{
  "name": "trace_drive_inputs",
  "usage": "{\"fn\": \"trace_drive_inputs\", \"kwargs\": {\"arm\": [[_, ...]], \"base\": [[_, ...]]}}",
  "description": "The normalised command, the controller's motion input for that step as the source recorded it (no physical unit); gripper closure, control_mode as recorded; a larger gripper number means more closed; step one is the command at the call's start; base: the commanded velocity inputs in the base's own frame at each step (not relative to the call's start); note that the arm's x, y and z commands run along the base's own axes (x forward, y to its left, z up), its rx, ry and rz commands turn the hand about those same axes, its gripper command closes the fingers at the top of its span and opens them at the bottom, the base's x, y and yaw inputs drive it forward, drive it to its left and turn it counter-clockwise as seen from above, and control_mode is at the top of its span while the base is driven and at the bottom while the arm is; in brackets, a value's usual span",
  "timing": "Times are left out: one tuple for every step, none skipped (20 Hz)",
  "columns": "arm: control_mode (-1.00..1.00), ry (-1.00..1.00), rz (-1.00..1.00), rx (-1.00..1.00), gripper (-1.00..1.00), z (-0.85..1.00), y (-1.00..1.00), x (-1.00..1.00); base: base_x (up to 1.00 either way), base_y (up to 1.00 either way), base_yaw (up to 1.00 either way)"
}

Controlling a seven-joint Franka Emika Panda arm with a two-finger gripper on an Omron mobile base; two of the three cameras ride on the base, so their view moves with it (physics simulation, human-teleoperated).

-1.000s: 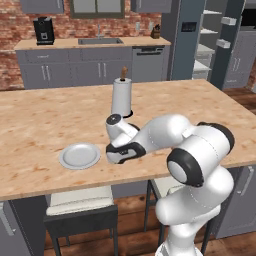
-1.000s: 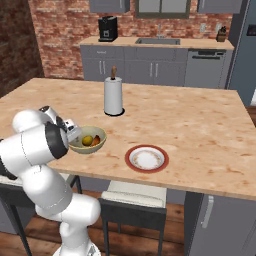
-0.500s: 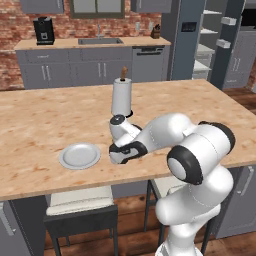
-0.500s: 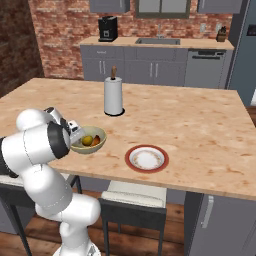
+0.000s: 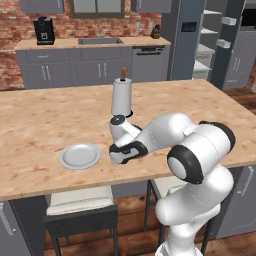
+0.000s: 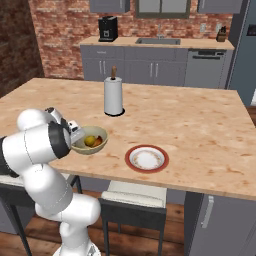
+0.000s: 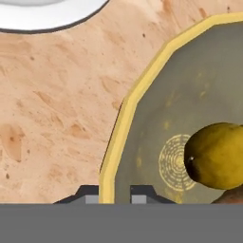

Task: Pick the chicken drumstick and lemon from their plates and place them in the bowl. Then put the bowl in the fridge.

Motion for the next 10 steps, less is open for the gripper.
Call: {"fn": "trace_drive_inputs", "kwargs": {"arm": [[-1.0,0.0,0.03,0.03,1.0,-0.01,-0.03,0.0],[-1.0,0.0,0.0,0.09,1.0,0.0,-0.02,-0.08],[-1.0,0.0,0.0,0.13,1.0,0.12,-0.02,-0.14],[-1.0,0.0,0.0,0.12,1.0,0.33,0.0,-0.27],[-1.0,0.0,0.0,0.05,1.0,0.46,0.0,-0.24],[-1.0,0.0,0.0,0.03,1.0,0.54,0.02,-0.27],[-1.0,0.0,0.0,0.01,1.0,0.57,0.02,-0.3],[-1.0,-0.01,0.0,0.01,1.0,0.61,0.03,-0.36],[-1.0,-0.03,0.0,0.0,1.0,0.63,0.03,-0.41],[-1.0,-0.05,0.0,0.0,1.0,0.61,0.05,-0.44]], "base": [[0.0,0.0,0.0],[0.0,0.0,0.0],[0.0,0.0,0.0],[0.0,0.0,0.0],[0.0,0.0,0.0],[0.0,0.0,0.0],[0.0,0.0,0.0],[0.0,0.0,0.0],[0.0,0.0,0.0],[0.0,0.0,0.0]]}}
